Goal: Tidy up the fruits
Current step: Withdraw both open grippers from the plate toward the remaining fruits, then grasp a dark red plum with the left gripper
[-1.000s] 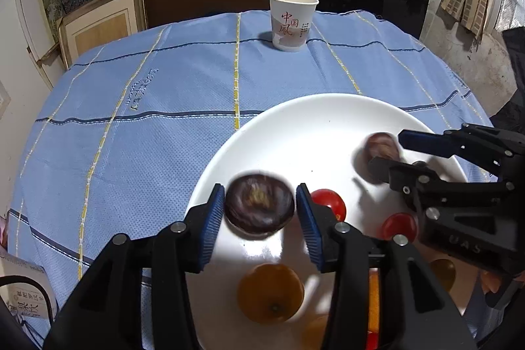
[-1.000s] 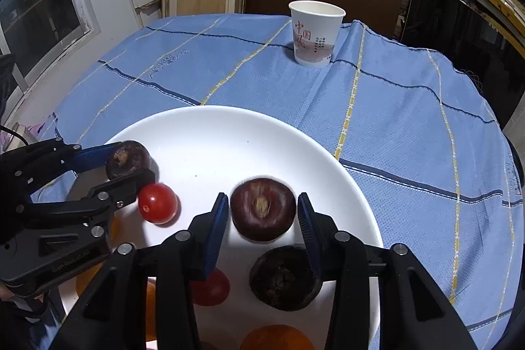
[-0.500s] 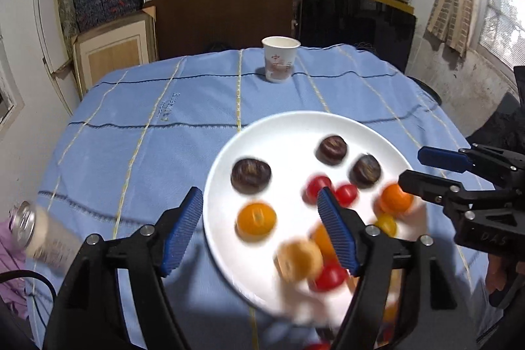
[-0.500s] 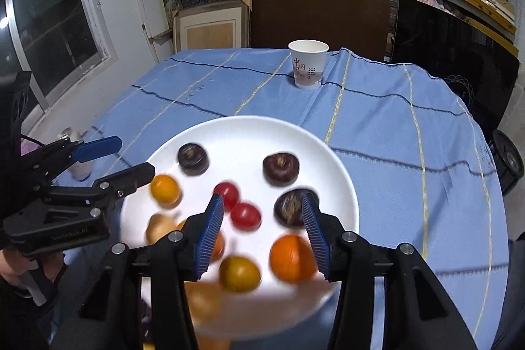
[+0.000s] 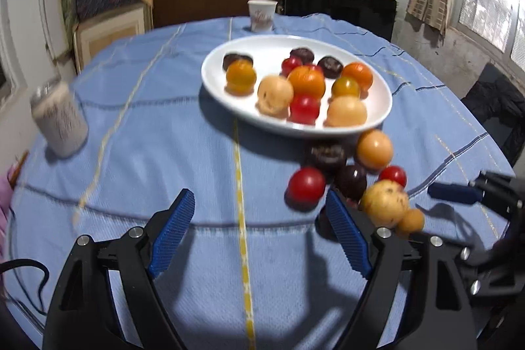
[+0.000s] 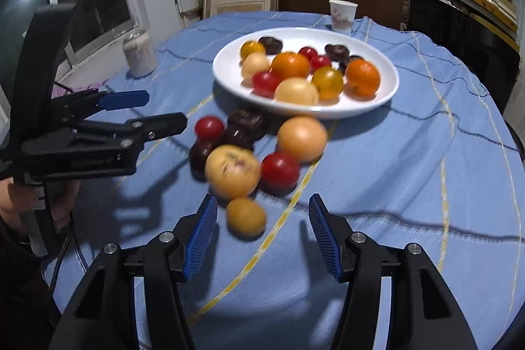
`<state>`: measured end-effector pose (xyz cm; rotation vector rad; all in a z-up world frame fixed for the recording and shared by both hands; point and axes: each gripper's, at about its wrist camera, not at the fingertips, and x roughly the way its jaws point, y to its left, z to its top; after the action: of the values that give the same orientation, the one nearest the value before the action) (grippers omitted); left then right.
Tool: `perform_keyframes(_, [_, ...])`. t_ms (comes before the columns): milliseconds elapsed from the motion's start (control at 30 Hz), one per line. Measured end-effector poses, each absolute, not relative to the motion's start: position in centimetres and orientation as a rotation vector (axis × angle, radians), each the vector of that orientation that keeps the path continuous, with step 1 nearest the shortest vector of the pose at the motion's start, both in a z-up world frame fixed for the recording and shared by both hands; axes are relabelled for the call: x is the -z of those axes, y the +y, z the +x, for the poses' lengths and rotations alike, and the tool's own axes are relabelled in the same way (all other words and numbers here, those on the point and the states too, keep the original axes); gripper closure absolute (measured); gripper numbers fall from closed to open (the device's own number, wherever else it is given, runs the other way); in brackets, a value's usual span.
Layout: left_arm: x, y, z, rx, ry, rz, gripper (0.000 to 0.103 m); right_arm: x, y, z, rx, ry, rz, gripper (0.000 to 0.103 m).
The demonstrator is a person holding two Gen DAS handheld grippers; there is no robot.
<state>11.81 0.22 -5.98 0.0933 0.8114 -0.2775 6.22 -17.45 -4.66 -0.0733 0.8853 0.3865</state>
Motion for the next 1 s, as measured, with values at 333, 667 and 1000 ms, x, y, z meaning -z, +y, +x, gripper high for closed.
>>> perform_keyframes(333, [6.7,1.9,11.6,0.288,0.833,0.003,0.018,5.8,-16.7,6.8,-0.394,0.938,-0.037,0.06])
perform_keyframes(667, [6.6,0.5,11.3,0.356,0.834,0.05,0.018,5.7,-18.3,6.0,-0.399,0.908,0.067,0.074])
perform_keyframes(1000, [8.3,-4.8,11.0,0.387,0.9,0.33,0.028,5.4,-20.0,5.8,-0.419,0.879,0.148,0.072])
